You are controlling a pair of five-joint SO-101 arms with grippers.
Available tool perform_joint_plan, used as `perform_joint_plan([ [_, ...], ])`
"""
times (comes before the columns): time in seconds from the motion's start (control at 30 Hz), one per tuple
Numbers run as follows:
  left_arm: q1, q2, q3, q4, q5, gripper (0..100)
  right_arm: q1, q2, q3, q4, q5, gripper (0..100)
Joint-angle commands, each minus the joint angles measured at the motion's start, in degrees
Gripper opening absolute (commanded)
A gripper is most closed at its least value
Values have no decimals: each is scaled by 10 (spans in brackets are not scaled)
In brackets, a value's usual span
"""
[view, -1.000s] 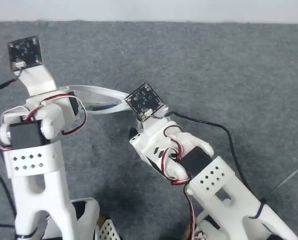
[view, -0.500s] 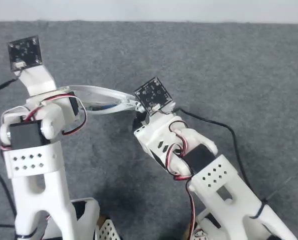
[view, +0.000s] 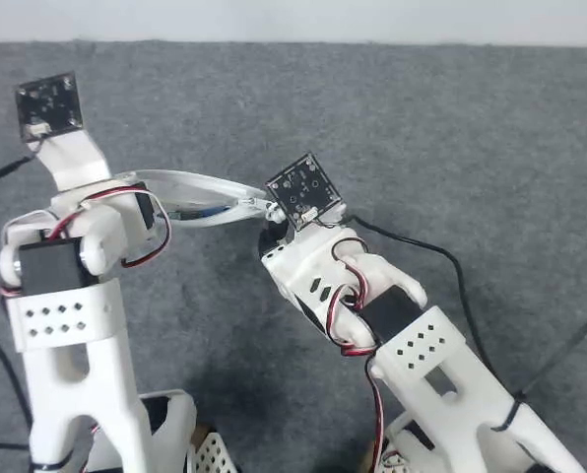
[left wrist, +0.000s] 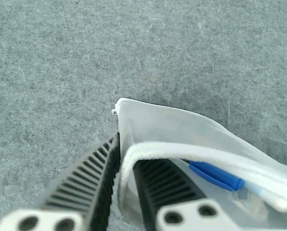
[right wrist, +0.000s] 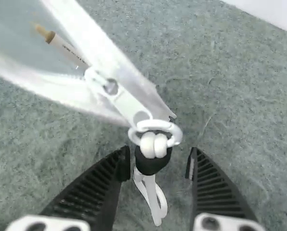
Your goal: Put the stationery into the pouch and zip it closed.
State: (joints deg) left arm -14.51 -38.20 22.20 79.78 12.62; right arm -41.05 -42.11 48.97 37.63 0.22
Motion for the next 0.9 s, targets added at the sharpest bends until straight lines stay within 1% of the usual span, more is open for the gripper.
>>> perform_joint_plan([
  [0.0, 0, -4, -4, -18, 5, 12, 9, -19, -6, -11, 40, 173],
  [0.13, 0, -4, -4, -18, 5, 12, 10, -19, -7, -16, 88, 53],
  [0.27, 1, -4, -3, -18, 5, 12, 11, -22, -7, -28, 96, 7],
  [0.47, -1, -4, -3, -18, 5, 12, 7, -25, -7, -11, 97, 7],
  [0.67, -1, -4, -2, -18, -3, 12, 10, -25, -7, -17, 96, 13],
  [0.8, -2, -4, -2, -18, -4, 12, 10, -24, -7, -17, 96, 98],
  [0.87, -2, -4, -2, -18, -4, 12, 11, -23, -7, -17, 96, 117],
])
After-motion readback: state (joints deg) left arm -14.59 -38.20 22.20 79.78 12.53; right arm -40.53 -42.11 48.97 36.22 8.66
